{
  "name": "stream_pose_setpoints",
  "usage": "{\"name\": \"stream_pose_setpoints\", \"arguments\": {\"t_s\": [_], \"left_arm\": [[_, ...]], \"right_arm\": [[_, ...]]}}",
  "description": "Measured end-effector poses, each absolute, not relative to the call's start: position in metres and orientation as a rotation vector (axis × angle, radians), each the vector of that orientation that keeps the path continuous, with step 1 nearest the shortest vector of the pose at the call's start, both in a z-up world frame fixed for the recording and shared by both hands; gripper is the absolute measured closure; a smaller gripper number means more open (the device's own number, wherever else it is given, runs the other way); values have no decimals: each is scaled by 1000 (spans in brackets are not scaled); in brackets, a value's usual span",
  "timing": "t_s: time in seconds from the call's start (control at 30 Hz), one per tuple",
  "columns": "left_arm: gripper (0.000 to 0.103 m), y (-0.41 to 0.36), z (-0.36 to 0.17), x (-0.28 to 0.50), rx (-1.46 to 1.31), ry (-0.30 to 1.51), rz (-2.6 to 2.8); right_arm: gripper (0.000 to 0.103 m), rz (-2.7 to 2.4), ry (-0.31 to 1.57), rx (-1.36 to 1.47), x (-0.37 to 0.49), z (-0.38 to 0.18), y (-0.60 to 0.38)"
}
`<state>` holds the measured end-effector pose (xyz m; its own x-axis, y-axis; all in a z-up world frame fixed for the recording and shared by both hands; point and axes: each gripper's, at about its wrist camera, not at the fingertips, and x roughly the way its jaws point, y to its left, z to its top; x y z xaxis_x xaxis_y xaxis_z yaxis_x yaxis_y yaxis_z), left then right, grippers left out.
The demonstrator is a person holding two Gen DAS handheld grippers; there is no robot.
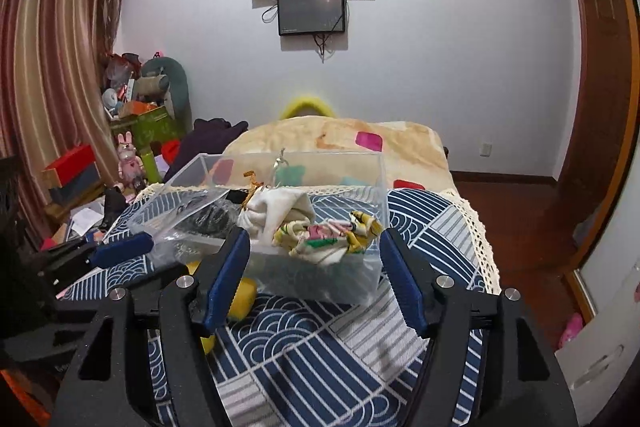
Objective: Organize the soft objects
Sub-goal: 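Grasp the felt ball with the left tool while the right grasps the yellow sponge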
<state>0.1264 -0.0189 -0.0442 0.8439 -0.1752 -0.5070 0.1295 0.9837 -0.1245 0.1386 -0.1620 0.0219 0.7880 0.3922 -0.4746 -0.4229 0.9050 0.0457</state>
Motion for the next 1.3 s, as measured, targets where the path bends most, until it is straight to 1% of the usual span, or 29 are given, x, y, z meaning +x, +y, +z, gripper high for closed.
{"name": "stream_pose_setpoints", "arguments": {"t_s": [0.33,0.37,0.4,0.43,0.7,1.03,1.3], "left_arm": [[46,-29,-87,131,-102,679,-190],[47,-30,-90,130,-103,682,-193],[54,-30,-91,129,-104,680,-196],[57,-31,-93,127,-103,681,-202],[58,-10,-87,106,-124,628,-148],[58,42,-75,87,-190,573,-16],[58,47,-79,93,-198,575,-10]], "right_arm": [[38,473,535,-42,128,9,-160],[38,478,540,-43,128,7,-158],[38,482,544,-43,127,5,-156],[38,489,550,-44,126,3,-153],[38,526,580,-82,121,-12,-126],[38,590,656,-121,129,-36,-89],[38,634,732,-112,136,-51,-78]]}}
